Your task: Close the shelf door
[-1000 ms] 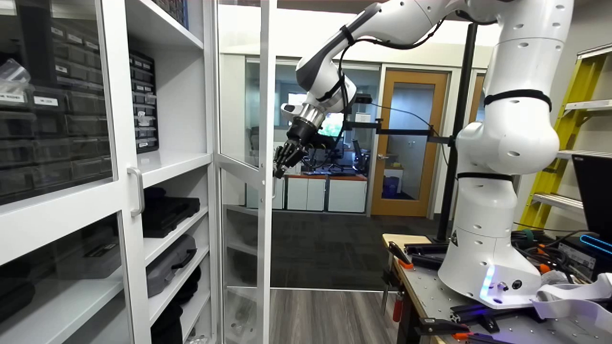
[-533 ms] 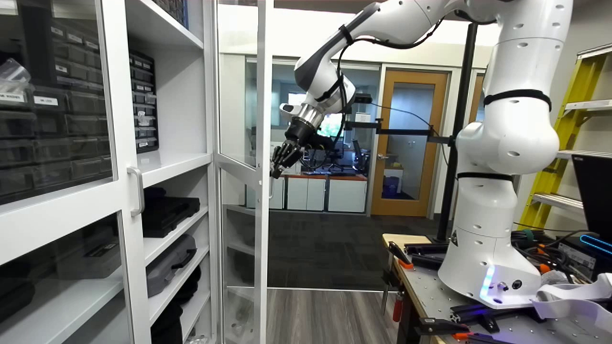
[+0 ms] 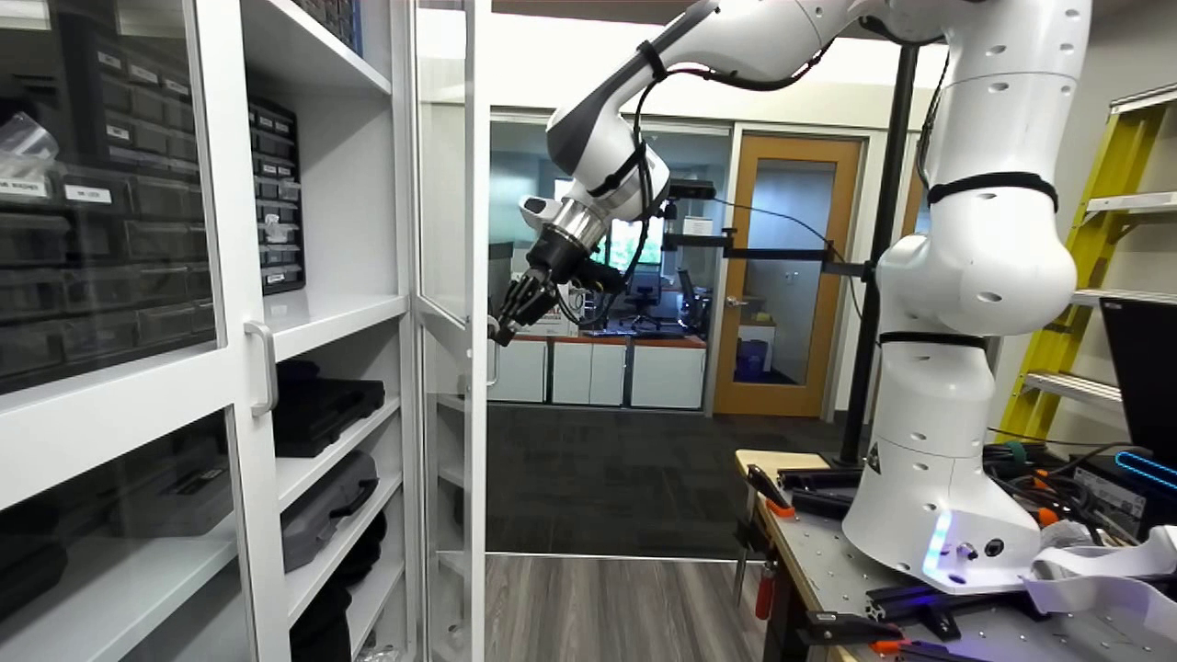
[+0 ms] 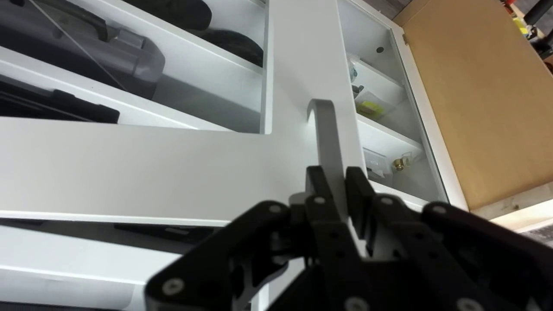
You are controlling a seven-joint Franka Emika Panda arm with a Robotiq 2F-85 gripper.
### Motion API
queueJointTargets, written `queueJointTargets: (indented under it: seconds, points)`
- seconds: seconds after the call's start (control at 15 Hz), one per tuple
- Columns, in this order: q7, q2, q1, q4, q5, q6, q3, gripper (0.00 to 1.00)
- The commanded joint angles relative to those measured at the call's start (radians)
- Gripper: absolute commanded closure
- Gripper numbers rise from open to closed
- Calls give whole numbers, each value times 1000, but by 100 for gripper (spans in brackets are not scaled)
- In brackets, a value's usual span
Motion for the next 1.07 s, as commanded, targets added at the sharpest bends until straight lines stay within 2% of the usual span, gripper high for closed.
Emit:
queueJointTargets:
  seconds: [0.0,0.53,1.0]
  points:
    - [28,44,33,50,72,67,54,96]
    - [105,201,80,221,208,229,136,96]
    - [179,366,107,411,225,326,184,96]
